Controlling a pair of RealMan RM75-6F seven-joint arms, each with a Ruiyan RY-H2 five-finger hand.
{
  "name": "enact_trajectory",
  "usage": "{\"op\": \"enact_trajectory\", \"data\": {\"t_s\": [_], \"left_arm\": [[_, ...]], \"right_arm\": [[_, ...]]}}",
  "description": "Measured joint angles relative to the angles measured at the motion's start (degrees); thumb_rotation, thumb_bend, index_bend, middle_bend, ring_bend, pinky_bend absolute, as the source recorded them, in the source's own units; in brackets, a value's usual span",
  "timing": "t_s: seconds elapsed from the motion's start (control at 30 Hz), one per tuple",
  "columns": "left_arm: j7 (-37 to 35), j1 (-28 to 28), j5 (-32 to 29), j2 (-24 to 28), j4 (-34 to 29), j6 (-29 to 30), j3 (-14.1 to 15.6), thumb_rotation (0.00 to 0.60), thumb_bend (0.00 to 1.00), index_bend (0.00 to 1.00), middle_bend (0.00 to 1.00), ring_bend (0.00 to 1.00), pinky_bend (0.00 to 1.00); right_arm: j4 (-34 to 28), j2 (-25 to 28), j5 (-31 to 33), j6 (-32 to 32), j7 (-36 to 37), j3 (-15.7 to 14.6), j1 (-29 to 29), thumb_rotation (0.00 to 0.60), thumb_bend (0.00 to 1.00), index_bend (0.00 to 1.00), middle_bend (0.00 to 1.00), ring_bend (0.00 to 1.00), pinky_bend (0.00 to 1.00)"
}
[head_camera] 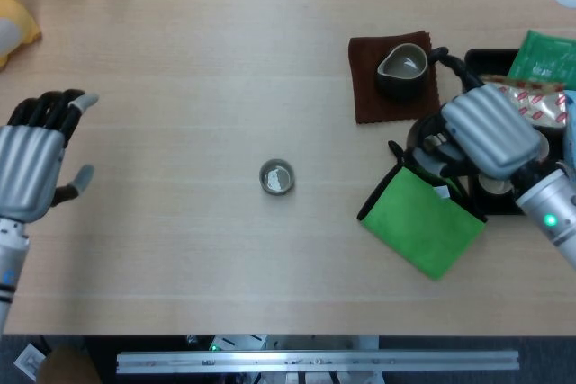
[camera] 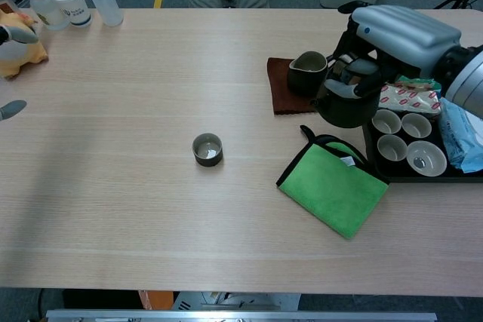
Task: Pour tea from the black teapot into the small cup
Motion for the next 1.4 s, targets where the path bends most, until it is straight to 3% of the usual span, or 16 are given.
{"op": "enact_trajectory", "data": {"t_s": [0.23,0.87,1.4], "left_arm": [[-1.22,4.49,4.18,2.93,-2.15,2.60,1.83,0.600,0.27,0.16,0.18,0.16,0.21],[-2.49,10.24,9.44,7.31,-5.44,3.57,1.63,0.600,0.27,0.16,0.19,0.16,0.21],[-2.23,13.05,11.57,7.37,-6.36,3.25,0.37,0.600,0.27,0.16,0.19,0.16,0.21]], "right_arm": [[1.66,-5.04,3.15,-1.14,-3.38,0.85,2.44,0.583,0.32,1.00,0.91,0.85,0.00],[10.55,-20.17,13.09,-4.04,-10.11,3.96,10.96,0.595,0.32,1.00,0.91,0.85,0.00],[16.89,-26.78,18.32,-5.72,-15.98,5.56,18.08,0.595,0.32,1.00,0.91,0.85,0.00]]}}
